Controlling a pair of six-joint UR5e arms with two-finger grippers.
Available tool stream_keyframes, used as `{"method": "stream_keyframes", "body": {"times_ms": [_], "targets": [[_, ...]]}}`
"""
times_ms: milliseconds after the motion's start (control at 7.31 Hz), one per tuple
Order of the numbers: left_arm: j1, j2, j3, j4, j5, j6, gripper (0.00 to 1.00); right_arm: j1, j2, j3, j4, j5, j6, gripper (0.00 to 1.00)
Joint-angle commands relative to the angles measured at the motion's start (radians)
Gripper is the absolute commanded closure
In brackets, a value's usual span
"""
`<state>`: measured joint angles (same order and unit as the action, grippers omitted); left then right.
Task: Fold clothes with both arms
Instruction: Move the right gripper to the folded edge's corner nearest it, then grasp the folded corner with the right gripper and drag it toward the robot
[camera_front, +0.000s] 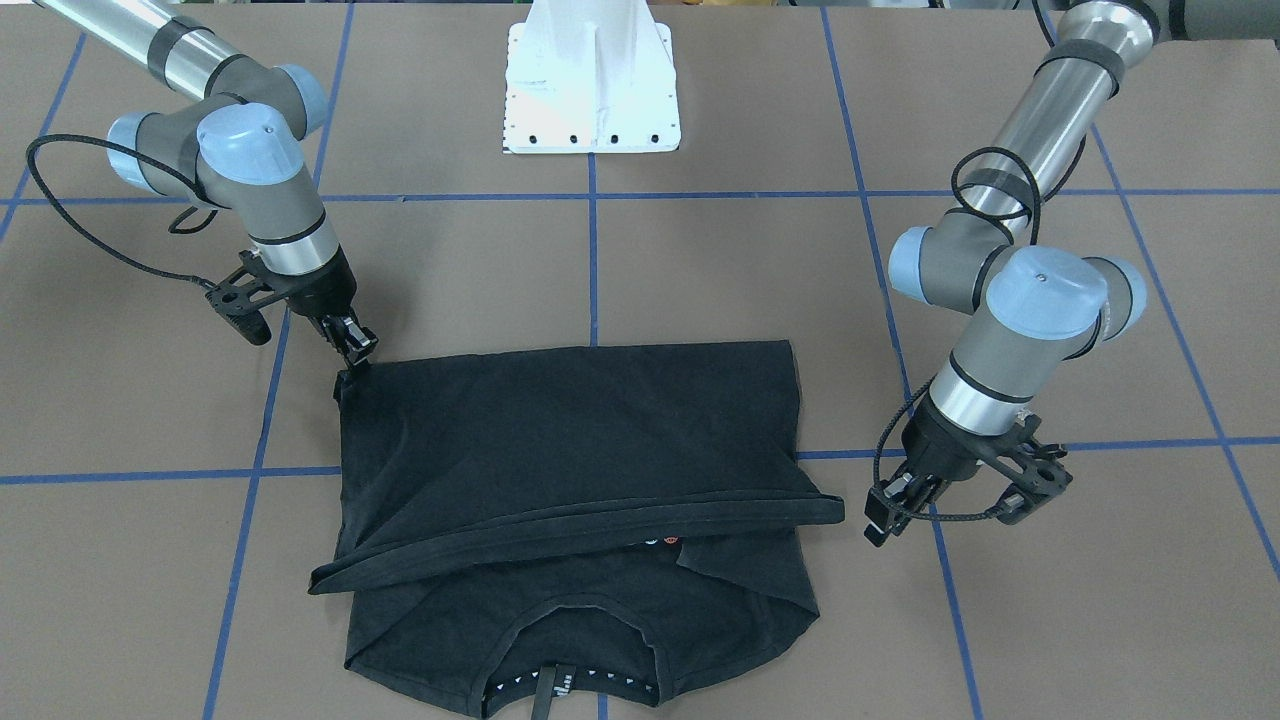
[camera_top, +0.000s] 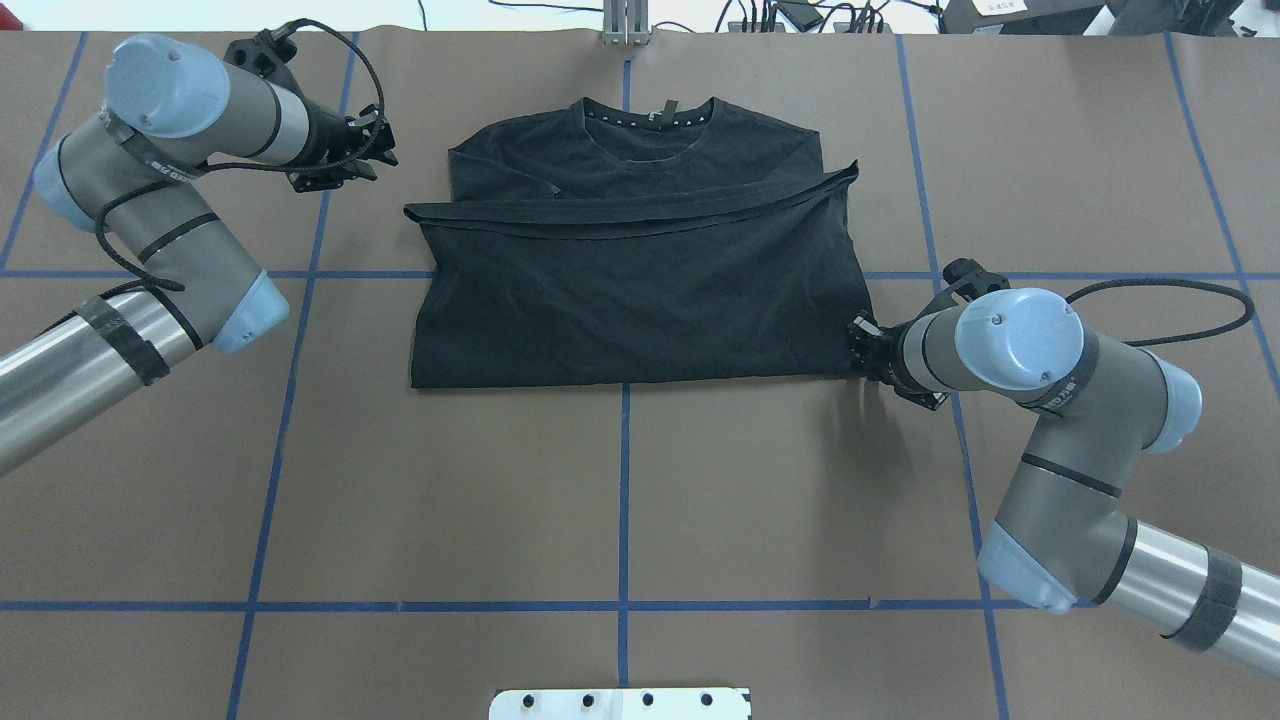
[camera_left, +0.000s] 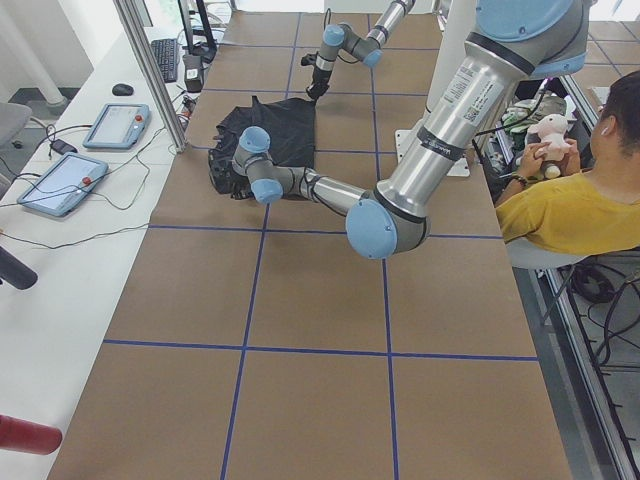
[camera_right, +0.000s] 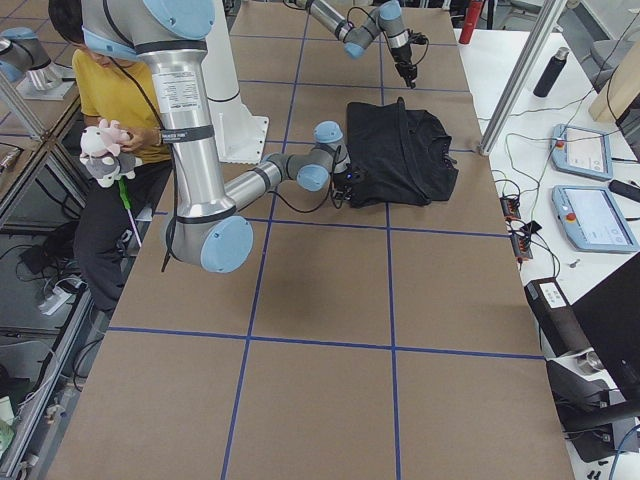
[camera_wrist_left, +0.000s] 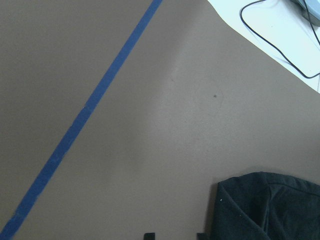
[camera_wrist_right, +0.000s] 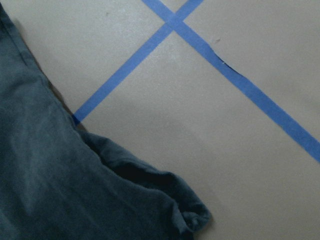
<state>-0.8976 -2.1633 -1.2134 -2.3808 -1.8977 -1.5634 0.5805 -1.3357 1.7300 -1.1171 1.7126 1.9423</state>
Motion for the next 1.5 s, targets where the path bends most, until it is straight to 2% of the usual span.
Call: {"method": "stream_keyframes", "body": {"times_ms": [0,137,274,410,547,684,821,957,1094,1368], "targets": [[0.0,0.002,0.0,0.0,0.002,0.002,0.61,0.01,0.0,0.013,-0.004,0.008,-0.003,1.0],[0.0,0.0,0.0,0.0,0.002,0.0,0.61,0.015,-0.01,0.031,-0.006,0.01,-0.003,1.0],[0.0,0.0,-0.002,0.0,0.003,0.0,0.61,0.016,-0.052,0.09,-0.009,0.012,-0.003,1.0],[0.0,0.0,-0.005,0.0,0.003,0.0,0.61,0.015,-0.132,0.193,-0.024,0.018,-0.003,1.0],[-0.001,0.002,-0.029,0.002,0.003,0.0,0.61,0.004,-0.185,0.318,-0.12,0.047,0.0,1.0],[-0.001,0.017,-0.058,0.002,-0.006,0.0,0.61,-0.01,-0.21,0.427,-0.212,0.158,0.007,1.0],[-0.001,0.023,-0.086,0.003,-0.011,0.0,0.61,-0.037,-0.22,0.468,-0.266,0.293,0.01,1.0],[-0.001,0.023,-0.097,0.003,-0.012,-0.001,0.62,-0.082,-0.218,0.47,-0.268,0.408,0.068,1.0],[-0.001,0.023,-0.115,0.005,-0.024,0.0,0.62,-0.175,-0.214,0.486,-0.267,0.436,0.163,1.0],[-0.001,0.054,-0.199,0.003,-0.111,-0.003,0.62,-0.35,-0.22,0.504,-0.265,0.411,0.278,0.86]]}}
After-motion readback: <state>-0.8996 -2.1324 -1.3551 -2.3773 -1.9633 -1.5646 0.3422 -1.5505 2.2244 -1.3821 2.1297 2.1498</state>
